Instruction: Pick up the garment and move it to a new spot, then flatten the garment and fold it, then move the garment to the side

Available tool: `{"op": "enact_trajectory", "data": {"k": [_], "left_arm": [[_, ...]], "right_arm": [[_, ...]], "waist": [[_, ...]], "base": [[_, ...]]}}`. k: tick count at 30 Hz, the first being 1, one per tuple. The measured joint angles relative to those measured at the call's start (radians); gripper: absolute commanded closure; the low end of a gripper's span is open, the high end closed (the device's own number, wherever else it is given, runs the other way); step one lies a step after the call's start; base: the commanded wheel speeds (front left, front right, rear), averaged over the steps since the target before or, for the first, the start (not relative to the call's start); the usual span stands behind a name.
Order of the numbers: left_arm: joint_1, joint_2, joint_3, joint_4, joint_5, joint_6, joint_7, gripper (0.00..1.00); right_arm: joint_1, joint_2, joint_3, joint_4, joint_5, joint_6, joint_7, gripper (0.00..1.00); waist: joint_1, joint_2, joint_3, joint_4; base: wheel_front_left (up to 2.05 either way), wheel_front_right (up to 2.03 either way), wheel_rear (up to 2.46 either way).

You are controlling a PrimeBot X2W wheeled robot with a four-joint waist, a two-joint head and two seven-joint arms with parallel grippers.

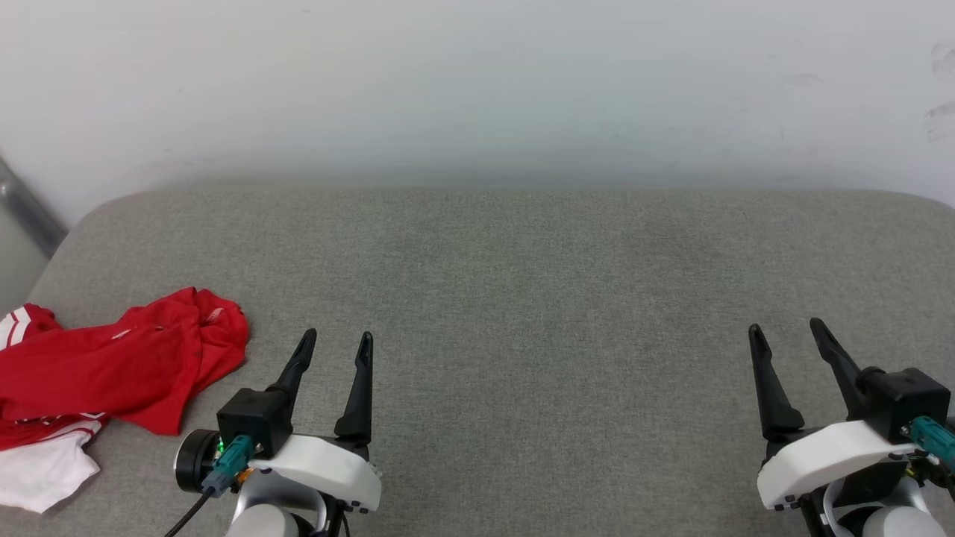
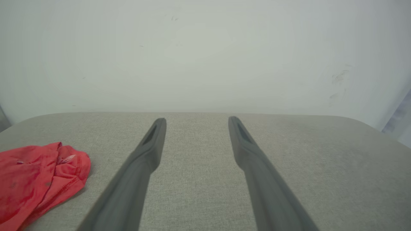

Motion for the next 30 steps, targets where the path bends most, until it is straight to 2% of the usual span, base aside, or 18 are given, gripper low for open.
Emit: {"op": "enact_trajectory", "data": {"k": [19,30], "left_arm": [[-0.01,-0.017,0.02,0.045,0.094,-0.018,-0.032,0.0],[-0.024,-0.026,0.045,0.06,0.084,-0.022,-0.035,0.0]], "right_arm": [[0.002,0.017,-0.02,-0.01,-0.114,0.0,-0.025,0.0],[0.001,0.021,-0.03,-0.007,-0.107,0.0,-0.028,0.0]], "waist": [[-0.0001,0.0,-0.002,0.013],[-0.0001,0.0,-0.004,0.039]], "base": [[0.0,0.0,0.0],[0.0,0.0,0.0]]}}
